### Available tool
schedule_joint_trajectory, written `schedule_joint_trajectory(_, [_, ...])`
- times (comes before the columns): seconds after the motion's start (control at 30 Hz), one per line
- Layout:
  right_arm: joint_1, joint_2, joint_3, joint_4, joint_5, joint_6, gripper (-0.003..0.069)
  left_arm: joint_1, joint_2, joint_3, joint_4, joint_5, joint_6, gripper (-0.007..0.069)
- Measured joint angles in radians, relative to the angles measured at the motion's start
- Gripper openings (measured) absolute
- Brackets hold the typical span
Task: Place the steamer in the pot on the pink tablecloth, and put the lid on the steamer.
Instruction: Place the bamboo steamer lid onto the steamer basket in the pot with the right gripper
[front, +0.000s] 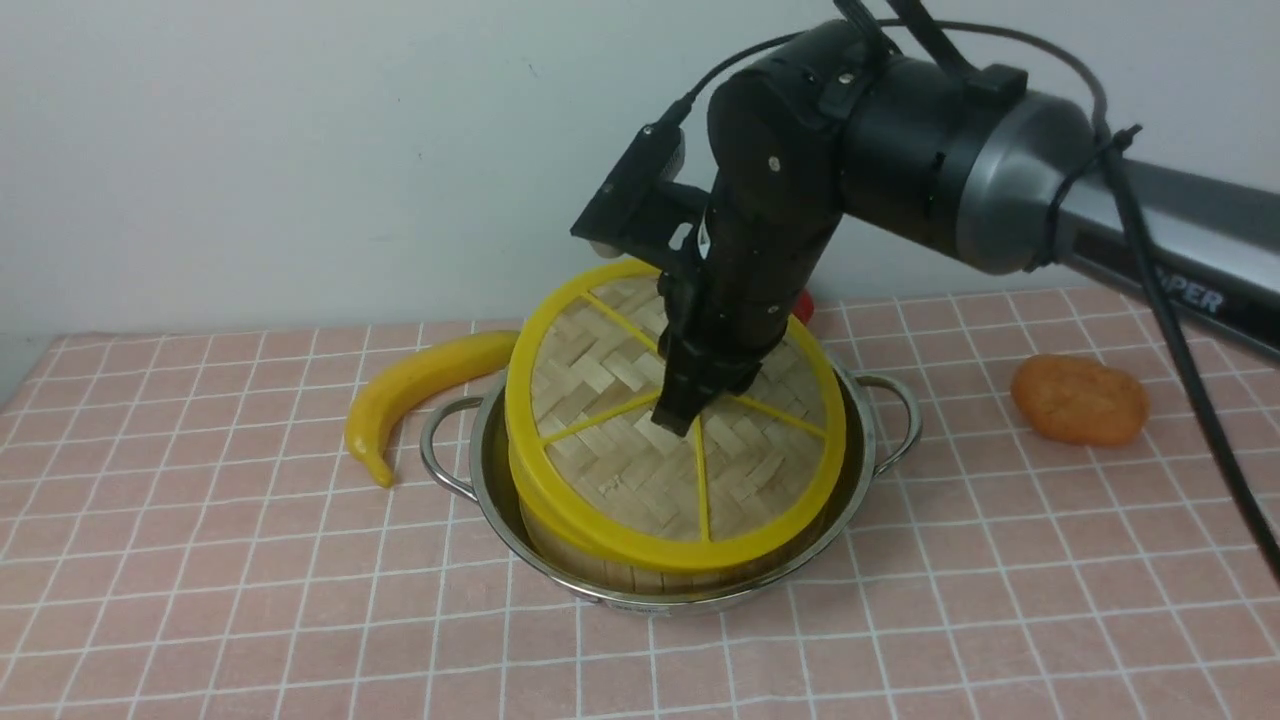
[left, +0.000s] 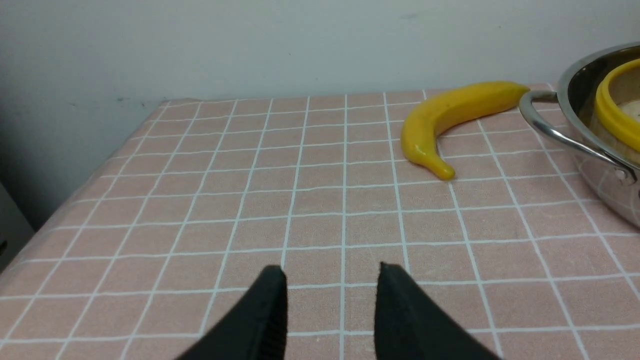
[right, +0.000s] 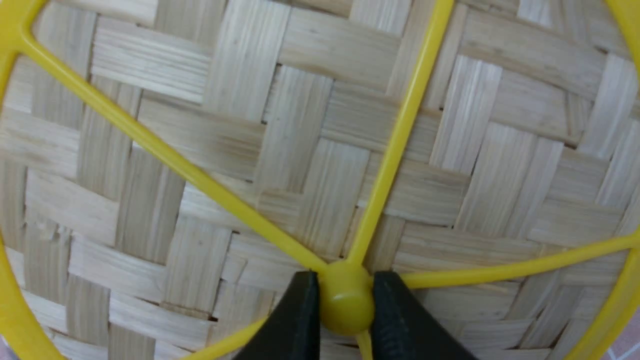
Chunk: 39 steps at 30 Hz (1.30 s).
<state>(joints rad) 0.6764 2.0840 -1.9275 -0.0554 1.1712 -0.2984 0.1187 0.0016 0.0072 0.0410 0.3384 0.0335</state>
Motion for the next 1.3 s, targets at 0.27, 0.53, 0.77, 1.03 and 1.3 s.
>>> schedule_joint_trajectory(0.27, [0.000, 0.001, 0.000, -0.002, -0.028, -0.025, 0.0146, 0.000, 0.000, 0.000, 0.000, 0.000, 0.000, 0.0243])
schedule_joint_trajectory(0.53, [0.000, 0.008, 0.000, -0.003, -0.064, -0.059, 0.0146, 0.000, 0.000, 0.000, 0.000, 0.000, 0.000, 0.0243])
schedule_joint_trajectory(0.77, [0.000, 0.016, 0.000, 0.005, -0.079, -0.073, 0.0146, 0.000, 0.000, 0.000, 0.000, 0.000, 0.000, 0.0243])
schedule_joint_trajectory(1.03, [0.000, 0.053, 0.000, 0.008, -0.103, -0.075, 0.0146, 0.000, 0.000, 0.000, 0.000, 0.000, 0.000, 0.0243])
schedule_joint_trajectory(1.3, [0.000, 0.068, 0.000, 0.002, -0.137, -0.077, 0.0146, 0.000, 0.000, 0.000, 0.000, 0.000, 0.000, 0.0243])
